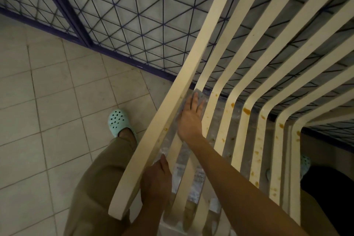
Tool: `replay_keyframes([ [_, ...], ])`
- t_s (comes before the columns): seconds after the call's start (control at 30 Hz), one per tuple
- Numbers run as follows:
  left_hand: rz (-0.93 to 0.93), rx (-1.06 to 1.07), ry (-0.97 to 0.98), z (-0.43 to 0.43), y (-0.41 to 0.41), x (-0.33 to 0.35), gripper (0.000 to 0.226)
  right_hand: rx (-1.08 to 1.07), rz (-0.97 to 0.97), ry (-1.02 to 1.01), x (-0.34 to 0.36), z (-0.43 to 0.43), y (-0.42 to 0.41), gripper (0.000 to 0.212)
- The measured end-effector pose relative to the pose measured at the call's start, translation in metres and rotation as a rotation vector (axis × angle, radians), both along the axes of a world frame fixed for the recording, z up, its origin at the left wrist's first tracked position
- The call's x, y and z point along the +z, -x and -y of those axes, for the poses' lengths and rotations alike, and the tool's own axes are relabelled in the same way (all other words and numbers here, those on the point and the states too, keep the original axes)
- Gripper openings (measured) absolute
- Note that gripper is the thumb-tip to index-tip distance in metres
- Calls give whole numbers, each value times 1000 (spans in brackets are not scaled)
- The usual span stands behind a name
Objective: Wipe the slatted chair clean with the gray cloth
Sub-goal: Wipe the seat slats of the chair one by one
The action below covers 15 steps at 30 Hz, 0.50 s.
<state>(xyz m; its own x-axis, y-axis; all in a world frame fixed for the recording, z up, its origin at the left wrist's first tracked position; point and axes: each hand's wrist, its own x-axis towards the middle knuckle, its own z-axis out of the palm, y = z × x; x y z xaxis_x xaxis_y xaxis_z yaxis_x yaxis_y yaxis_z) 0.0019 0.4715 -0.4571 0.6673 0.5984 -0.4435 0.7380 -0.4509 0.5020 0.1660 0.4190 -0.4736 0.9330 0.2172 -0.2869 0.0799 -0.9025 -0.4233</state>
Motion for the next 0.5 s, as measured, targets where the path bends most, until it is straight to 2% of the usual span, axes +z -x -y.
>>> replay_keyframes([
  [0.27, 22, -140, -27, -1, 4, -6, 54, 45, -125, -92, 11, 1, 74, 85],
  [0.4, -105, -232, 10, -6, 5, -12, 27, 87, -129, -56, 14, -3, 108, 85],
  [0.5, -150, -235, -15, -7, 3, -11, 24, 76, -138, -82, 16, -1, 107, 91],
])
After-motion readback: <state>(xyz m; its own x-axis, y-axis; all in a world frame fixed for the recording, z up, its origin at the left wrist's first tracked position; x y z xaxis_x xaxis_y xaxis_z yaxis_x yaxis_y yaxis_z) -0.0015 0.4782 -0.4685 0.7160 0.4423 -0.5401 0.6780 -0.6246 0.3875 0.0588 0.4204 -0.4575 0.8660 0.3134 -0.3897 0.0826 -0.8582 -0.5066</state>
